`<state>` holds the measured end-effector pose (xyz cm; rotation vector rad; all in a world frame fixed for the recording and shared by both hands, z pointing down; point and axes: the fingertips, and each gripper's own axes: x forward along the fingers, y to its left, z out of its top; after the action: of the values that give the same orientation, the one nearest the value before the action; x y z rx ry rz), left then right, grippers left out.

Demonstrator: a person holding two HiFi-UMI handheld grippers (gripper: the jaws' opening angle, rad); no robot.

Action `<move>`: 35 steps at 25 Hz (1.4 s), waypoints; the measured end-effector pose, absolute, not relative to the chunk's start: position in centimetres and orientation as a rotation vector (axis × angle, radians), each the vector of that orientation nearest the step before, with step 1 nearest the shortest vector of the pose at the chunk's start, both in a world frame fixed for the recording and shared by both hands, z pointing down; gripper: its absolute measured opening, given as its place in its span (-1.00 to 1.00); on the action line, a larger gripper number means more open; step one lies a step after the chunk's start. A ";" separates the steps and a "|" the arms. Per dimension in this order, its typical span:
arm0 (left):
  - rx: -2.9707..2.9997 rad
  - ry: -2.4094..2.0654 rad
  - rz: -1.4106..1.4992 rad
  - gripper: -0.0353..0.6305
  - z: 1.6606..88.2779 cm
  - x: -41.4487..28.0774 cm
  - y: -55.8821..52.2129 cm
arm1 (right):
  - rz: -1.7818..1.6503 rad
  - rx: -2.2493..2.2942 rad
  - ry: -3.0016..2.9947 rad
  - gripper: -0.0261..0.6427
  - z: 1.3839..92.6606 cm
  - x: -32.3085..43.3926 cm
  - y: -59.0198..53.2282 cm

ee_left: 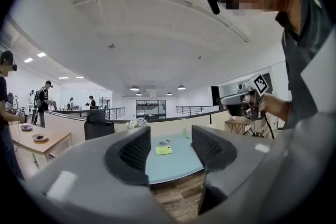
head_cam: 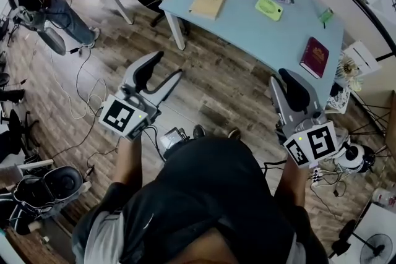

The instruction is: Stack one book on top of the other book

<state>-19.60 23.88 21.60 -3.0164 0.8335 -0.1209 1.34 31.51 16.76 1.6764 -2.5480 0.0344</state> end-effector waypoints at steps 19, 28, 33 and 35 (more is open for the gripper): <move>-3.075 0.840 -0.106 0.00 24.0 -21.5 20.3 | 0.110 1.689 -2.529 -0.66 17.7 -0.3 27.6; -3.031 0.990 -0.123 0.00 23.9 -19.3 16.8 | 0.115 1.590 -2.620 -0.66 17.7 2.7 21.9; -2.996 1.057 -0.132 0.00 23.0 -16.8 15.1 | 0.129 1.528 -2.675 -0.66 17.9 5.3 18.5; -2.980 1.084 -0.141 0.00 23.0 -16.0 14.5 | 0.127 1.503 -2.701 -0.66 18.0 6.0 17.3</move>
<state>-15.97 14.55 22.99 -2.9795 1.0842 -0.1414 6.04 17.32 17.97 1.5028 -2.7005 0.1273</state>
